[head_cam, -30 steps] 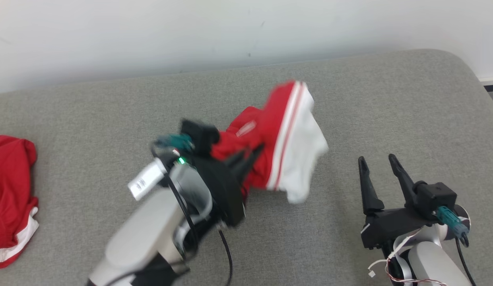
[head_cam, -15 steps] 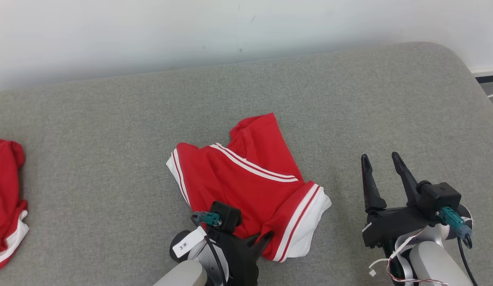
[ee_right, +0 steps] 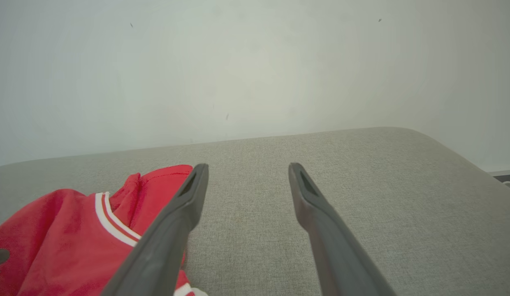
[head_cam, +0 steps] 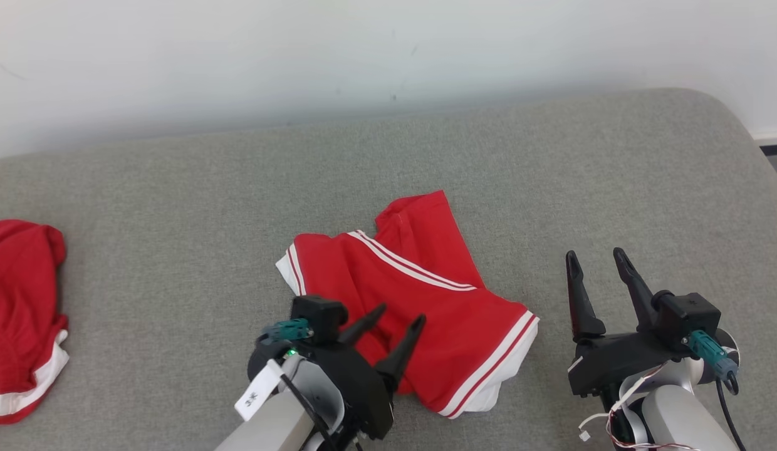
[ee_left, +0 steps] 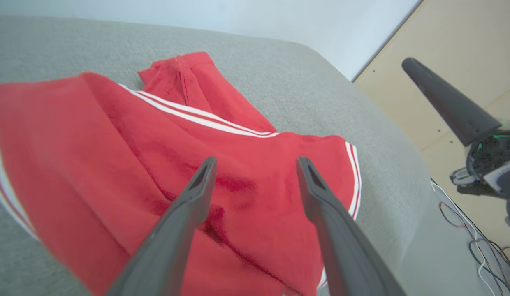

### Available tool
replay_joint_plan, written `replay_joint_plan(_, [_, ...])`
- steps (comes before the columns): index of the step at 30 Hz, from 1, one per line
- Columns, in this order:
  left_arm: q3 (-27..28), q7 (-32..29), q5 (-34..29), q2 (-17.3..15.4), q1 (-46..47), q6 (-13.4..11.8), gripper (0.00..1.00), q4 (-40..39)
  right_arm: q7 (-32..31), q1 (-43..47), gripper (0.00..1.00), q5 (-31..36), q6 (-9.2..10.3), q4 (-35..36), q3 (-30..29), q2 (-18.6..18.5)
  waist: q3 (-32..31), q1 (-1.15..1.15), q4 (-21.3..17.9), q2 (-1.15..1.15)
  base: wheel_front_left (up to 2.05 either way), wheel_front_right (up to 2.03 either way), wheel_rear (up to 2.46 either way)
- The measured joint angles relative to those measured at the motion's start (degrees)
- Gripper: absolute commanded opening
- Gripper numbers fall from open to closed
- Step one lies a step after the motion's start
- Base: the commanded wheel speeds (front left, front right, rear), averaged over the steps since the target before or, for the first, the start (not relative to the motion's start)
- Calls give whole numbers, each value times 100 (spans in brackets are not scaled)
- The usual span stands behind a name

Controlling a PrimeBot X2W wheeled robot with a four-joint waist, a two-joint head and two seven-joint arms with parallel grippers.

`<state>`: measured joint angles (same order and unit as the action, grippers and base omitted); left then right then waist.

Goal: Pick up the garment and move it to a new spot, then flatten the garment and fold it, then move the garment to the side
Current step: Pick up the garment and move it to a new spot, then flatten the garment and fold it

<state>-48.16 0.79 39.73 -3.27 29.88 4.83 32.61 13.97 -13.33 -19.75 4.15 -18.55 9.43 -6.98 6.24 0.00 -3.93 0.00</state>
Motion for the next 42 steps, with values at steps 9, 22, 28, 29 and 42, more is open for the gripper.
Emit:
replay_joint_plan(9, [343,1077,-528,-343,-158,-742,100,-334,18,173,100,-110,-73,-60,31,55,-305,0,130,0,0,0,0])
replay_joint_plan(22, [909,1346,-864,-890,-1190,-1189,100,-991,23,381,100,-188,-162,-54,41,115,-605,0,284,0,0,0,0])
replay_joint_plan(28, [1299,1357,-1091,-1015,-1697,-1194,100,-1391,23,553,100,-207,-163,47,15,123,-614,0,350,0,0,0,0])
replay_joint_plan(29, [1366,1357,-1115,-1016,-1740,-1194,100,-1448,23,577,100,-240,-163,56,4,123,-605,0,362,0,0,0,0])
replay_joint_plan(42, [2359,1363,-1800,-643,-2280,-1194,100,-1656,23,586,100,-287,-164,91,25,138,-496,0,477,1,0,0,0])
